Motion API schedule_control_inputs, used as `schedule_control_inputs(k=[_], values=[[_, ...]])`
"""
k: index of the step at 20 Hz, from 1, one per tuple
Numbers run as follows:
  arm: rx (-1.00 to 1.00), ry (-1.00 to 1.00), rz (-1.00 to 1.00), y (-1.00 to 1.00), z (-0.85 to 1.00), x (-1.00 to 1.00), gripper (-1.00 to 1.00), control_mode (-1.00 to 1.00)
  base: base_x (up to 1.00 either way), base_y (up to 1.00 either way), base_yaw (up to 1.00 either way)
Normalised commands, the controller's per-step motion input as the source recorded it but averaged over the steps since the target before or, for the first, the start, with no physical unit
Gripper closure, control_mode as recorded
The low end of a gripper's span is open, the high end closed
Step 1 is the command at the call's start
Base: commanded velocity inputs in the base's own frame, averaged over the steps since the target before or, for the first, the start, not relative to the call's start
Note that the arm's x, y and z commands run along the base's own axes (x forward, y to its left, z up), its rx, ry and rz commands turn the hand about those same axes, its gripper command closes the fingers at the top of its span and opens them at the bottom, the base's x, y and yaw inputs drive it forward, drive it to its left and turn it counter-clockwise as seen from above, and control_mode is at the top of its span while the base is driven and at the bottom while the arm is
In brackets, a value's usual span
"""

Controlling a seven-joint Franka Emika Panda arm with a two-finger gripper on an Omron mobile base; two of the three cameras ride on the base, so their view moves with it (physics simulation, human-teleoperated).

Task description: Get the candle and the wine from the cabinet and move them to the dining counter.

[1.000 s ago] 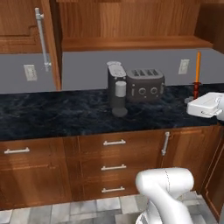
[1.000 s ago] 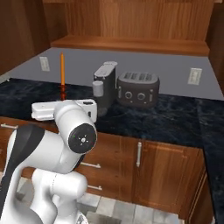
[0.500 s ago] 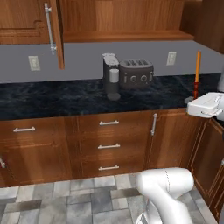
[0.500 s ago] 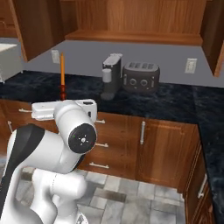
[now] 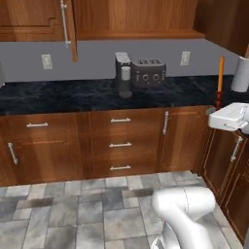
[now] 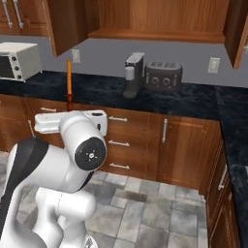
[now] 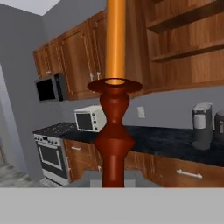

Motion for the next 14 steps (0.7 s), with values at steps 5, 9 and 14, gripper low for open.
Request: schedule_control_inputs(k=[5,9,14], values=[[0.00,0.00,0.00,0.00,0.00,0.00,1.00,1.00,-0.45,0.17,0.60],[0.00,0.00,0.00,0.00,0.00,0.00,1.00,1.00,-0.29,0.19,0.84],[0.00,0.00,0.00,0.00,0.00,0.00,1.00,1.00,-0.16,0.12,0.92]])
